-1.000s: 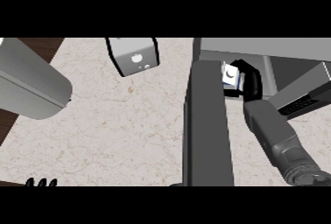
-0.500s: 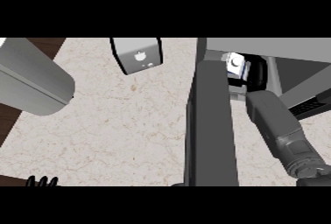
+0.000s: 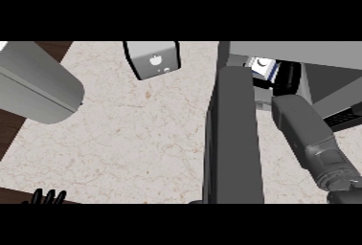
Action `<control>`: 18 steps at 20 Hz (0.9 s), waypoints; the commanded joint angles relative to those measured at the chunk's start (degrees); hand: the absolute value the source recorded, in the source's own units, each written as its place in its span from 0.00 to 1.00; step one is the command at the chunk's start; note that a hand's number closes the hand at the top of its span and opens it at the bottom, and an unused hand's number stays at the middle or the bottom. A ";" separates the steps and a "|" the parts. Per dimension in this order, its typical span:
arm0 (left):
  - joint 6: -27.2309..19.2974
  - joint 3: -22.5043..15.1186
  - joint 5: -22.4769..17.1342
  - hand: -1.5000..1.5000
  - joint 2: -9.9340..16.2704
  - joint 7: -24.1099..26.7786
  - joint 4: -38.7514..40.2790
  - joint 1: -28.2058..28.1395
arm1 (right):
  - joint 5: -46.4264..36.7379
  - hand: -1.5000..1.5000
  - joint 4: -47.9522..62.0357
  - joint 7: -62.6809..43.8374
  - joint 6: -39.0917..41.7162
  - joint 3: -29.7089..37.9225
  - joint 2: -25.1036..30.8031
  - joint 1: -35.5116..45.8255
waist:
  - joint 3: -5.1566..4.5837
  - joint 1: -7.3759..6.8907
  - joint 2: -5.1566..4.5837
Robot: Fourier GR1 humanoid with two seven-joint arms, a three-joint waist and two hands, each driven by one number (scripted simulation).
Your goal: Pick up the milk, place it into the microwave and close the microwave
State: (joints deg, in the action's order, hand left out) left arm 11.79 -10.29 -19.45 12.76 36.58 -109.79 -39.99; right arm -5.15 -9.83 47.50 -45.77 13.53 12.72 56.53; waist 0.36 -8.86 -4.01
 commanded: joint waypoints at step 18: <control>-0.32 0.31 1.40 0.00 0.21 -0.86 2.00 4.93 | -13.60 0.00 9.11 -14.83 -5.32 -11.74 -1.37 2.01 | 0.11 -2.82 -0.60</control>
State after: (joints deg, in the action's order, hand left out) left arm 11.80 -9.88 -18.54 13.23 35.70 -108.05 -35.95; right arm -17.53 -1.05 32.53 -55.50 3.04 12.75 56.45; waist 0.35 -11.62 -4.73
